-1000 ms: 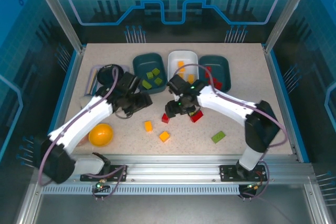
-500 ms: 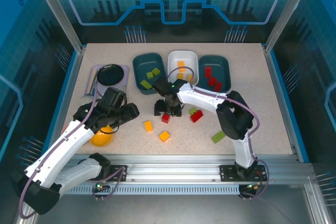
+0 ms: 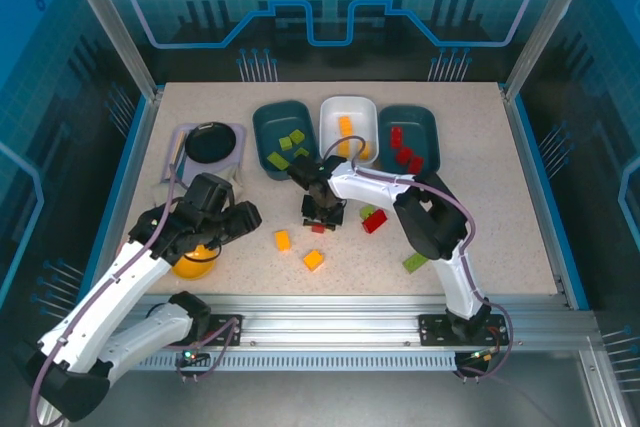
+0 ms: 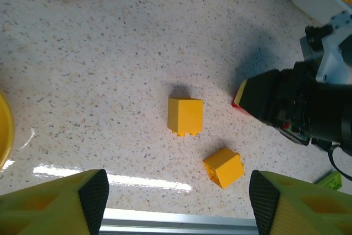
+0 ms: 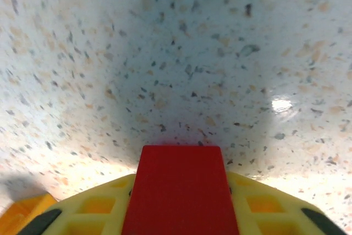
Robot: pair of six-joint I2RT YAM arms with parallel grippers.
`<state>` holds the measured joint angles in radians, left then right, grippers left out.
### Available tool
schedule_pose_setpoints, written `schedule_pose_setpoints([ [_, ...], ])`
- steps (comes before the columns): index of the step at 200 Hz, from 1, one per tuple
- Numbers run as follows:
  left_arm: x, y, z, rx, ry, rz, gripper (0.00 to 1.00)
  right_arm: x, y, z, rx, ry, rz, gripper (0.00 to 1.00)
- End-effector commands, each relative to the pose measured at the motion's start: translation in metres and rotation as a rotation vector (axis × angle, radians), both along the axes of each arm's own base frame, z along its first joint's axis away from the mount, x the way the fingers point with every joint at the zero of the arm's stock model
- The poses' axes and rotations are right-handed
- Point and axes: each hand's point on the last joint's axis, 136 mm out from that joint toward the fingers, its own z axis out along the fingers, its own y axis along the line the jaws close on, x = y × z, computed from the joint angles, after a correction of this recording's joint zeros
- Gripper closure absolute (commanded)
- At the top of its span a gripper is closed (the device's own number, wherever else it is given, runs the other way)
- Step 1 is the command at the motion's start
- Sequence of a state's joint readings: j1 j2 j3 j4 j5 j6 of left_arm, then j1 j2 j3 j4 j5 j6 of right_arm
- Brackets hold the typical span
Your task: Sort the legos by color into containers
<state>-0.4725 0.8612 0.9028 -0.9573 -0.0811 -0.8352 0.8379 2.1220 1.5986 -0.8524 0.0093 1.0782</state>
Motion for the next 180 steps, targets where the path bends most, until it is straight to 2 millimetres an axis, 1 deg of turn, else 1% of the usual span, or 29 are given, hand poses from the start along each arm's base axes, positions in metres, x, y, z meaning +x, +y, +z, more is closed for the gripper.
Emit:
schedule_pose_setpoints([
  [1, 0.005, -0.026, 0.002, -0.094, -0.018, -0.094, 0.29, 0.008, -0.008, 0.024, -0.047, -0.079, 0.048, 0.80],
  [11, 0.012, -0.040, 0.007, -0.147, -0.035, -0.134, 0.29, 0.015, -0.015, 0.041, -0.063, -0.132, 0.082, 0.84],
  [26, 0.025, -0.060, 0.016, -0.211, -0.062, -0.178, 0.29, 0.031, -0.040, 0.068, -0.112, -0.217, 0.111, 0.86],
  [39, 0.038, -0.073, 0.023, -0.238, -0.079, -0.203, 0.29, 0.047, -0.072, 0.086, -0.146, -0.269, 0.105, 0.87],
  [43, 0.042, -0.077, 0.024, -0.241, -0.083, -0.212, 0.29, 0.054, -0.085, 0.093, -0.152, -0.290, 0.093, 0.87],
  [53, 0.053, -0.087, 0.028, -0.247, -0.088, -0.228, 0.29, 0.069, -0.114, 0.105, -0.175, -0.325, 0.072, 0.87],
  [60, 0.061, -0.093, 0.031, -0.250, -0.093, -0.235, 0.29, 0.079, -0.134, 0.108, -0.190, -0.339, 0.051, 0.87],
  [65, 0.067, -0.097, 0.032, -0.251, -0.094, -0.241, 0.29, 0.085, -0.143, 0.111, -0.196, -0.349, 0.049, 0.87],
  [71, 0.073, -0.103, 0.033, -0.254, -0.097, -0.246, 0.29, 0.097, -0.161, 0.114, -0.203, -0.357, 0.019, 0.87],
  [84, 0.088, -0.114, 0.036, -0.264, -0.105, -0.257, 0.29, 0.122, -0.190, 0.118, -0.206, -0.374, -0.029, 0.87],
  [97, 0.102, -0.125, 0.038, -0.268, -0.105, -0.267, 0.29, 0.147, -0.215, 0.116, -0.214, -0.373, -0.074, 0.87],
  [105, 0.111, -0.132, 0.039, -0.269, -0.104, -0.276, 0.29, 0.161, -0.226, 0.114, -0.213, -0.364, -0.097, 0.86],
  [112, 0.117, -0.138, 0.039, -0.267, -0.101, -0.282, 0.30, 0.172, -0.237, 0.106, -0.225, -0.339, -0.119, 0.86],
  [114, 0.119, -0.139, 0.039, -0.266, -0.098, -0.283, 0.30, 0.176, -0.240, 0.108, -0.226, -0.342, -0.125, 0.86],
  [128, 0.131, -0.149, 0.039, -0.261, -0.093, -0.293, 0.30, 0.197, -0.256, 0.095, -0.249, -0.307, -0.158, 0.86],
  [136, 0.136, -0.153, 0.039, -0.259, -0.092, -0.297, 0.30, 0.210, -0.262, 0.092, -0.257, -0.302, -0.175, 0.86],
  [155, 0.146, -0.160, 0.039, -0.257, -0.088, -0.296, 0.30, 0.228, -0.276, 0.074, -0.279, -0.263, -0.207, 0.85],
  [160, 0.148, -0.162, 0.038, -0.256, -0.086, -0.296, 0.30, 0.232, -0.278, 0.075, -0.279, -0.264, -0.213, 0.84],
  [163, 0.149, -0.162, 0.038, -0.255, -0.086, -0.295, 0.30, 0.233, -0.279, 0.064, -0.287, -0.239, -0.213, 0.83],
  [180, 0.151, -0.165, 0.036, -0.249, -0.080, -0.292, 0.30, 0.241, -0.286, 0.049, -0.295, -0.208, -0.229, 0.81],
])
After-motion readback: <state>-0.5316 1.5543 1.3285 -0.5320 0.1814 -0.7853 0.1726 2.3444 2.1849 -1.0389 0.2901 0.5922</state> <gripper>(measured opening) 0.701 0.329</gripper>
